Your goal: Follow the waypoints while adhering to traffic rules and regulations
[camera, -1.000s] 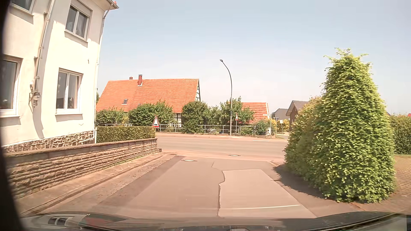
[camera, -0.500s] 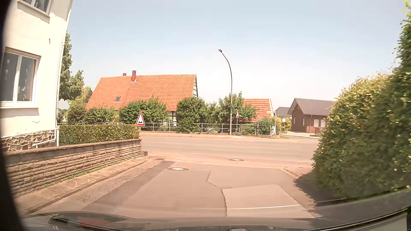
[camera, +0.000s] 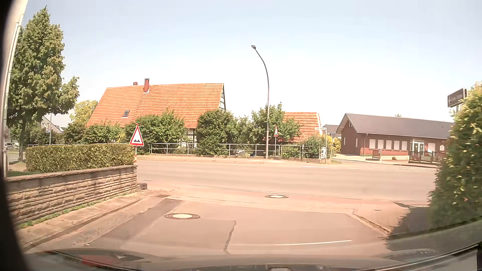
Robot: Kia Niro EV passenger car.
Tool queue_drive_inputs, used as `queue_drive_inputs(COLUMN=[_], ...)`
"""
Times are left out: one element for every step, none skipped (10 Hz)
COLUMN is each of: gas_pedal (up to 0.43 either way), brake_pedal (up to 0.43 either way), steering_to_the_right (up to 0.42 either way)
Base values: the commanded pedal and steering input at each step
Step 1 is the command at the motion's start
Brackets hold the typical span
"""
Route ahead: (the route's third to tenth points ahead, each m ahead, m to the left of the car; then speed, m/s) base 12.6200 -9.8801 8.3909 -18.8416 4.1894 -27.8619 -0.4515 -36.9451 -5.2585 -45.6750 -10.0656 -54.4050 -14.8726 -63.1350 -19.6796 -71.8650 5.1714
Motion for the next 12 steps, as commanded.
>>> queue_drive_inputs(gas_pedal=[0.000, 0.000, 0.000, 0.000, 0.000, 0.000, 0.000, 0.000, 0.000, 0.000, 0.000, 0.000], brake_pedal=[0.268, 0.268, 0.274, 0.287, 0.293, 0.305, 0.305, 0.311, 0.311, 0.311, 0.305, 0.293], steering_to_the_right=[0.065, 0.075, 0.084, 0.093, 0.102, 0.114, 0.125, 0.138, 0.155, 0.173, 0.190, 0.210])
